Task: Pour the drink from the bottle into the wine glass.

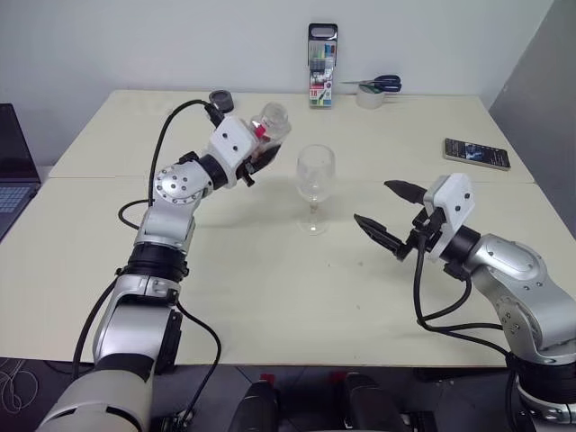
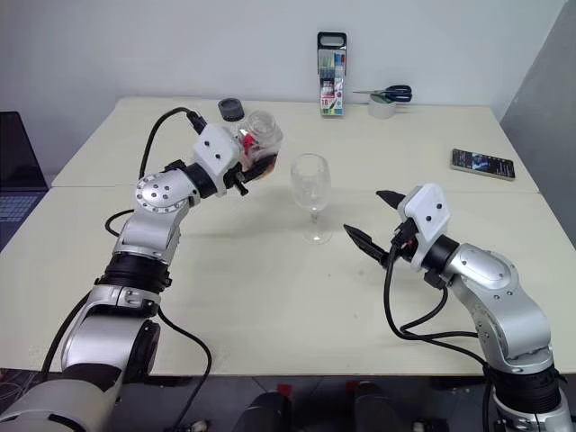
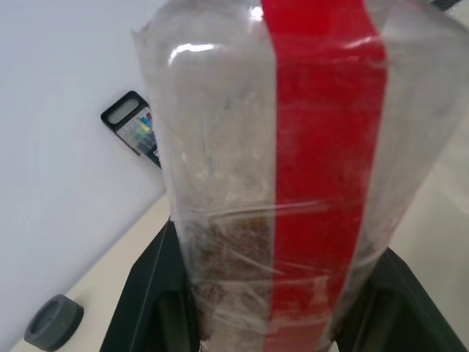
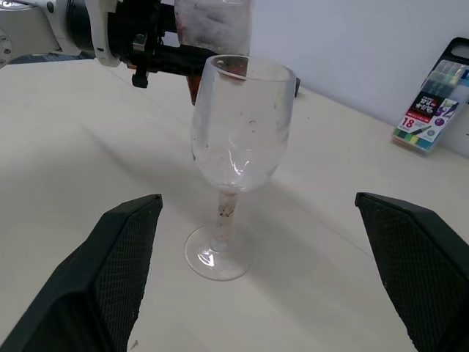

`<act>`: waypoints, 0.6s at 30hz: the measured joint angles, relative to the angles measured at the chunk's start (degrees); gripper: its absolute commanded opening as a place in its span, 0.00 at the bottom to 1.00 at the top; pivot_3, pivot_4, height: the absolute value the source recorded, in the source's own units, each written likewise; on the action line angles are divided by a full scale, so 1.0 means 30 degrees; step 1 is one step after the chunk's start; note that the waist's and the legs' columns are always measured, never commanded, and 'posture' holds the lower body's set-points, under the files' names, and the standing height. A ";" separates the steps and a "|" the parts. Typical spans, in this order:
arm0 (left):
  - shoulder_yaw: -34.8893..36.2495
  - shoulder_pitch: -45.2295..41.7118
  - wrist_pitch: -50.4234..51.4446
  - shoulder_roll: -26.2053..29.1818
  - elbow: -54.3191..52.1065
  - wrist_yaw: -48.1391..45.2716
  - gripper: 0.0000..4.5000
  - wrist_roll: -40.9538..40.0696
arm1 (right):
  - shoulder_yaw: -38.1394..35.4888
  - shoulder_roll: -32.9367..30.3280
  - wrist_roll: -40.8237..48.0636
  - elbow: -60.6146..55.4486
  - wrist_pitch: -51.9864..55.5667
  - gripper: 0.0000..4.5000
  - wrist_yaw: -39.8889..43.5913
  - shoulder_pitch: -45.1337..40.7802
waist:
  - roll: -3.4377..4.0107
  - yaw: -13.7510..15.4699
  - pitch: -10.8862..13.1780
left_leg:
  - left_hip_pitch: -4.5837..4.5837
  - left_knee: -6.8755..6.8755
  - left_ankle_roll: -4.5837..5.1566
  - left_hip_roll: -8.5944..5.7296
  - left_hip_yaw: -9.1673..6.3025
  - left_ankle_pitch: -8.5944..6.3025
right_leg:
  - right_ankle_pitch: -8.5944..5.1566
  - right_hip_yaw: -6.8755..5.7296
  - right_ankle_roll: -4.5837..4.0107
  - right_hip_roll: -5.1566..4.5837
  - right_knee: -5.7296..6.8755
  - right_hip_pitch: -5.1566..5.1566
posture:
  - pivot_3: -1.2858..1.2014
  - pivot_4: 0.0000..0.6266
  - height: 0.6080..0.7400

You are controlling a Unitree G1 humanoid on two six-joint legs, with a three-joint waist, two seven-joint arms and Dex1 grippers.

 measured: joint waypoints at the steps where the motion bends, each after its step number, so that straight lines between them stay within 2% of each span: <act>1: -0.0053 -0.0288 -0.0304 0.0069 0.0308 0.0013 0.39 0.0149 | 0.0016 0.0178 -0.0001 0.0013 -0.0003 1.00 -0.0161 -0.0006 | 0.0000 -0.0006 0.0000 | 0.0000 0.0000 0.0000 0.0000 0.0001 0.0000 | 0.0000 0.0001 0.0000 0.0000 0.0001 0.0000 | 0.52 0.24 1.00; 11: -0.1059 -0.2181 -0.4055 0.0868 0.3675 0.0128 0.39 0.2383 | 0.0883 0.1913 0.0051 0.0036 -0.0094 1.00 -0.1000 -0.0651 | 0.0001 -0.0049 0.0000 | -0.0004 0.0004 -0.0001 -0.0006 -0.0002 0.0001 | 0.0000 -0.0001 0.0000 0.0002 0.0008 -0.0008 | 0.52 0.24 1.00; 18: -0.1832 -0.3239 -0.6803 0.1394 0.5307 0.0753 0.39 0.4175 | 0.0969 0.1994 0.0110 0.0006 -0.0111 1.00 -0.0935 -0.0728 | 0.0001 -0.0052 0.0000 | -0.0009 0.0001 0.0001 -0.0007 -0.0002 0.0000 | 0.0000 -0.0001 0.0000 0.0002 0.0008 -0.0014 | 0.52 0.24 1.00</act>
